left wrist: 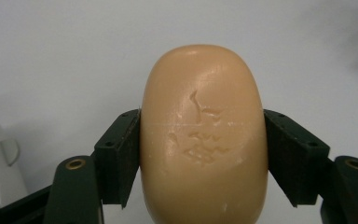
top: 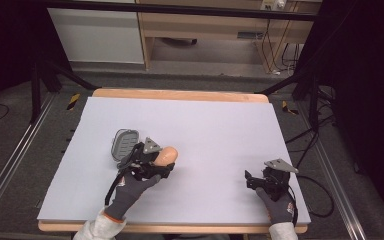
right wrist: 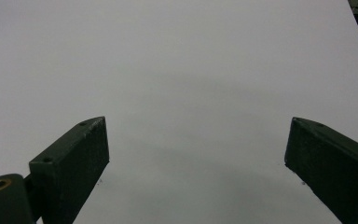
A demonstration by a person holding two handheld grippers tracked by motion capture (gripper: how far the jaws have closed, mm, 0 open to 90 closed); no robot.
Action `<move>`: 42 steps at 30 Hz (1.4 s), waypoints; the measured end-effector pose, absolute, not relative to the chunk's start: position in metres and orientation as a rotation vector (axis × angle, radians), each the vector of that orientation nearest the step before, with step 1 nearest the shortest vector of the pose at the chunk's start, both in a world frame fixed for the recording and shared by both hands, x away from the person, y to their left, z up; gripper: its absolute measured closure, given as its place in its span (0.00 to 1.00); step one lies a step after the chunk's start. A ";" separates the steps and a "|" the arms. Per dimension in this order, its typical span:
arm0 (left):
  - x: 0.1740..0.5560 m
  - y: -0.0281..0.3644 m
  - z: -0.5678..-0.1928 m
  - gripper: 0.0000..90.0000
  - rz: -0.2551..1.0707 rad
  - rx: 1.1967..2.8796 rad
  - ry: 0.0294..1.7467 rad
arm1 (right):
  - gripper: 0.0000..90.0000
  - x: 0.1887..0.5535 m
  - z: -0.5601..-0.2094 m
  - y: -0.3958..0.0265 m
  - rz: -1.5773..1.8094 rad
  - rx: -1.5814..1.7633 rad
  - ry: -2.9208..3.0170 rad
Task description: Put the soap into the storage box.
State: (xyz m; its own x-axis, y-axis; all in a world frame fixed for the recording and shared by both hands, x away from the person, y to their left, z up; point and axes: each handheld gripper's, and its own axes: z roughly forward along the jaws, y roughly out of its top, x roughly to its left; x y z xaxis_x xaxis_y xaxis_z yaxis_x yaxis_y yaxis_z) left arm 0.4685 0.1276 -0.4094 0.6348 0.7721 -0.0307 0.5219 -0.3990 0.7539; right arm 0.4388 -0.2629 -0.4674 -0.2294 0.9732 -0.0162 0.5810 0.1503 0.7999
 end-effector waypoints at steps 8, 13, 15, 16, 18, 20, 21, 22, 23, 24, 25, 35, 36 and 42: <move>0.470 0.153 -0.399 0.35 0.454 2.047 1.053 | 0.07 0.439 -0.468 -0.263 0.924 1.477 1.884; 0.473 0.163 -0.394 0.35 0.474 2.029 1.072 | 0.07 0.439 -0.468 -0.263 0.922 1.476 1.886; 0.474 0.167 -0.391 0.35 0.486 2.022 1.081 | 0.07 0.439 -0.468 -0.262 0.923 1.478 1.887; 0.475 0.170 -0.390 0.35 0.492 2.017 1.087 | 0.07 0.439 -0.468 -0.263 0.922 1.476 1.886; 0.477 0.175 -0.387 0.35 0.502 2.009 1.098 | 0.07 0.439 -0.468 -0.263 0.925 1.477 1.885; 0.480 0.179 -0.385 0.35 0.510 2.000 1.110 | 0.07 0.439 -0.468 -0.262 0.923 1.478 1.887; 0.481 0.182 -0.384 0.35 0.516 1.992 1.120 | 0.07 0.439 -0.468 -0.262 0.923 1.478 1.887; 0.482 0.184 -0.383 0.35 0.520 1.992 1.123 | 0.07 0.439 -0.468 -0.262 0.923 1.478 1.887; 0.484 0.186 -0.383 0.35 0.522 1.985 1.132 | 0.07 0.439 -0.468 -0.262 0.922 1.477 1.887; 0.485 0.187 -0.383 0.35 0.524 1.977 1.137 | 0.07 0.439 -0.468 -0.262 0.921 1.477 1.887; 0.486 0.189 -0.382 0.35 0.524 1.974 1.145 | 0.07 0.439 -0.468 -0.262 0.921 1.478 1.887; 0.499 0.198 -0.391 0.35 0.530 1.962 1.203 | 0.07 0.439 -0.468 -0.262 0.924 1.475 1.888; 0.501 0.199 -0.392 0.35 0.527 1.960 1.210 | 0.07 0.439 -0.468 -0.262 0.924 1.474 1.888; 0.508 0.203 -0.396 0.35 0.533 1.957 1.241 | 0.07 0.439 -0.468 -0.262 0.924 1.478 1.890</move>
State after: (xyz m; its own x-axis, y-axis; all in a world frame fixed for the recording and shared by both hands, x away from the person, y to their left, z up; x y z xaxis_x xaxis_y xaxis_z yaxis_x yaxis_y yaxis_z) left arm 0.5080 0.2034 -0.3962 0.4443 0.8948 -0.0438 0.5848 -0.2527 0.7708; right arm 0.4395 -0.2620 -0.4683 -0.2329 0.9723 -0.0169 0.5839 0.1537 0.7972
